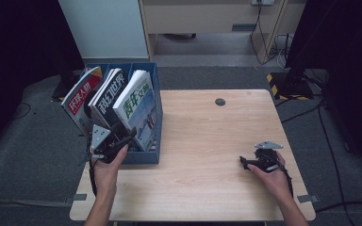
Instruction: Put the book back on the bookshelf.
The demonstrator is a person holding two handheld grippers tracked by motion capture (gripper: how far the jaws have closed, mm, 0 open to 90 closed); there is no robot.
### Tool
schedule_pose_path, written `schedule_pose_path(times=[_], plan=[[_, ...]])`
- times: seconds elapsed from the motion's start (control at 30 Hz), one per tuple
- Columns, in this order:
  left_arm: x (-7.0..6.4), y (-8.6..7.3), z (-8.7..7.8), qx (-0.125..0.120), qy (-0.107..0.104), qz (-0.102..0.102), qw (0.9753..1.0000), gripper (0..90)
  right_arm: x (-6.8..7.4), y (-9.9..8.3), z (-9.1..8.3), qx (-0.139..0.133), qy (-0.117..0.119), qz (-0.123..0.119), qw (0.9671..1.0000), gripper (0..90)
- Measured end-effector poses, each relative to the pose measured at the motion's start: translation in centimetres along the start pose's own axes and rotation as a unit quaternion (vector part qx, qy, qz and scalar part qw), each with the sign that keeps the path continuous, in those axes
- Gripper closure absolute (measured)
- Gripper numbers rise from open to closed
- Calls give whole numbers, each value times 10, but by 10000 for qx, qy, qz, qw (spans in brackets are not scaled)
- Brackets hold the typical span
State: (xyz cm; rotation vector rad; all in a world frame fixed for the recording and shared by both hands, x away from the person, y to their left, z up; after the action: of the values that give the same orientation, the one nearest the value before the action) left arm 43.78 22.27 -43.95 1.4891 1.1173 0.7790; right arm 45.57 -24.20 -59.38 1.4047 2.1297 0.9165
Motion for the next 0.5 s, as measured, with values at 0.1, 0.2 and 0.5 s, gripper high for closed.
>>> schedule_pose_path(times=[0.1,0.2,0.5], plan=[[-4,-2,0,38,0,-23,10000,281,0,0,0,0,0,-1,10000,106],[-9,-3,1,61,-48,35,10000,281,0,0,0,0,-1,-2,10000,106],[-12,-4,-4,79,-88,18,9999,280,0,0,0,0,-1,-2,10000,106]])
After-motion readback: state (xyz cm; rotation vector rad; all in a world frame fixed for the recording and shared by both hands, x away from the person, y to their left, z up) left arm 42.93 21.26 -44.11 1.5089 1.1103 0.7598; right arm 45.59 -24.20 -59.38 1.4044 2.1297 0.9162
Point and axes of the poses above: each handheld gripper's, and its own axes: z roughly forward along the jaws, y roughly out of its top, x roughly to its left, the point moved 8 cm from there along z, roughly forward along the jaws
